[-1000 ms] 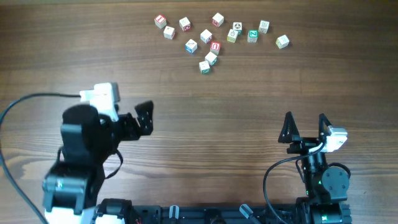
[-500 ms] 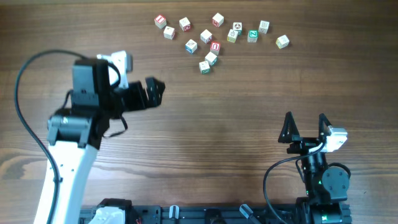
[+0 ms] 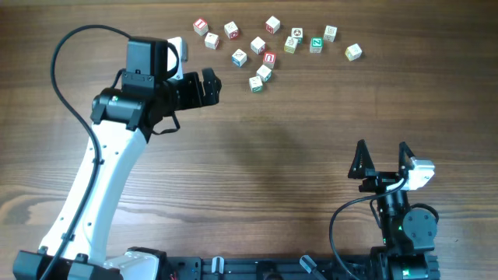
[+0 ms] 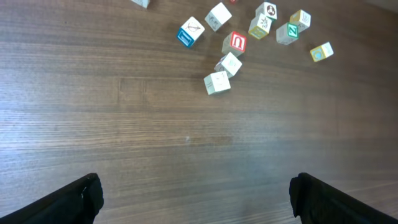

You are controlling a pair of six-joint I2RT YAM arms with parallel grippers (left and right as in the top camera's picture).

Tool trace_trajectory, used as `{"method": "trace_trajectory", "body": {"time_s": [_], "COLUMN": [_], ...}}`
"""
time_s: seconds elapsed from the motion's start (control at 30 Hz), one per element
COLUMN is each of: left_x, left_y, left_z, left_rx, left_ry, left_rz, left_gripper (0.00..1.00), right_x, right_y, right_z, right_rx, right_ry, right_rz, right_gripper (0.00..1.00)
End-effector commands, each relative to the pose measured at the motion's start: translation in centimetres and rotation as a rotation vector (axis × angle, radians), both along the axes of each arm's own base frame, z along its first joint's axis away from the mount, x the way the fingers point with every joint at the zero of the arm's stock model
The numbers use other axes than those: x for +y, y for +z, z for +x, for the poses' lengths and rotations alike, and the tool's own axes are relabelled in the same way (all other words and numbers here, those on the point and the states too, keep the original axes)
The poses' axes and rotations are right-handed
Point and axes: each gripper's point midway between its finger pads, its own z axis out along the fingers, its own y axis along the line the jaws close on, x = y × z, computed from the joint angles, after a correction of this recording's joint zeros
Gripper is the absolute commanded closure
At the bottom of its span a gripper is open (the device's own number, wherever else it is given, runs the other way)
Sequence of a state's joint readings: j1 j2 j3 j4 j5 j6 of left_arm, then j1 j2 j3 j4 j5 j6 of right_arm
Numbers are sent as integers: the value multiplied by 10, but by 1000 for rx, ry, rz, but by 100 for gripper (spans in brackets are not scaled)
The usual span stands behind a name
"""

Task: Form a tower
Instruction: 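Reach the left gripper forward over the block cluster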

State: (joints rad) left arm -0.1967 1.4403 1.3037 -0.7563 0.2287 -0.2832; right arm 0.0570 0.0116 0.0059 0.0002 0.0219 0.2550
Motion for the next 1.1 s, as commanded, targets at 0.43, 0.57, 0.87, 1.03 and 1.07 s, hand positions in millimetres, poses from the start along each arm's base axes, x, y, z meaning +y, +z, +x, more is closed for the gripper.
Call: {"method": "trace_trajectory", "body": {"time_s": [0.43,0.57,0.87,1.03,1.07], "left_x": [-9,1,2,0,-1], "left_y": [-11,-3,29,71,75], "left_z": [54,68,84,92,93], "left_rx": [-91,-156,-258,-284,-284], "left_ry": [20,72,88,87,87], "left_rz": [-15,27,26,16,16], "left_gripper": [0,0,0,0,0], "right_x": [3,3,3,3,3], "right_y": [3,3,2,2,2], "right_z": [-1,-1,0,0,0], "right_rx": [-13,-13,-10,-10,-10], "right_ry": [19,19,19,19,19], "right_rz": [-18,-18,-18,-17,-18], "right_gripper": [0,0,0,0,0]}}
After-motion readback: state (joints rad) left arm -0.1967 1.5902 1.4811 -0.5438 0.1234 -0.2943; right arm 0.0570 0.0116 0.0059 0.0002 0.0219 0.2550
